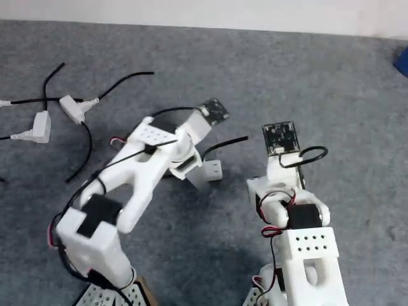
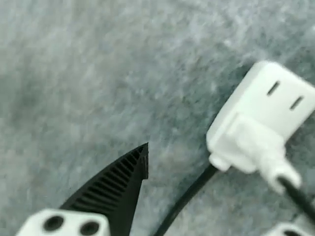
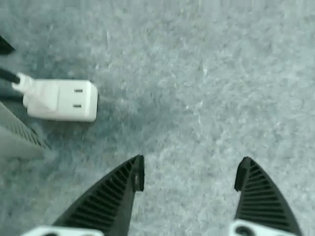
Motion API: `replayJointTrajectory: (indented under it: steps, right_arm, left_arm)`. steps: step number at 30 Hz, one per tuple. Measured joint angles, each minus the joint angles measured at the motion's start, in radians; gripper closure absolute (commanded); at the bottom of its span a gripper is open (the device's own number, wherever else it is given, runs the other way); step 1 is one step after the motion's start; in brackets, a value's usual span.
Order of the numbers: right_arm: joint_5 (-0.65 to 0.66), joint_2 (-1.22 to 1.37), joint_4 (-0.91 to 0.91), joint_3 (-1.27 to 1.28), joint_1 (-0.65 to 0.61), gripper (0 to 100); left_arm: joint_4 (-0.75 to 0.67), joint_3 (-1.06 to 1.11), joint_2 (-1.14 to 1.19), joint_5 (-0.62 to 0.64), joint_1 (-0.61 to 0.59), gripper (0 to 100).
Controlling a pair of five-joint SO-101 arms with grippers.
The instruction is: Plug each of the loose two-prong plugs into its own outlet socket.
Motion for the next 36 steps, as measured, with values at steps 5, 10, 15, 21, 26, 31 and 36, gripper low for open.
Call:
replayJointTrajectory:
  steps: [5,10,15,21,26,31,36]
  right_arm:
    - [-0.003,0.000,-0.014,0.003,0.006,71.0]
    - [-0.005,0.000,-0.018,0.003,0.057,71.0]
    - [-0.005,0.000,-0.018,0.003,0.061,71.0]
    - [-0.005,0.000,-0.018,0.003,0.061,71.0]
    - [-0.005,0.000,-0.018,0.006,0.061,71.0]
    - [-0.005,0.000,-0.018,0.037,0.061,71.0]
    - [-0.005,0.000,-0.018,0.041,0.061,71.0]
  left_arm:
    - [0.000,-0.083,0.103,-0.064,0.028,51]
    - [0.008,-0.155,0.187,-0.078,0.071,57]
    - [0.078,-0.222,0.229,-0.081,0.097,74]
    - [0.192,-0.265,0.233,-0.083,0.130,93]
    - [0.267,-0.307,0.238,-0.083,0.133,98]
    - [0.321,-0.356,0.245,-0.084,0.080,99]
    - [0.361,-0.422,0.245,-0.110,-0.106,100]
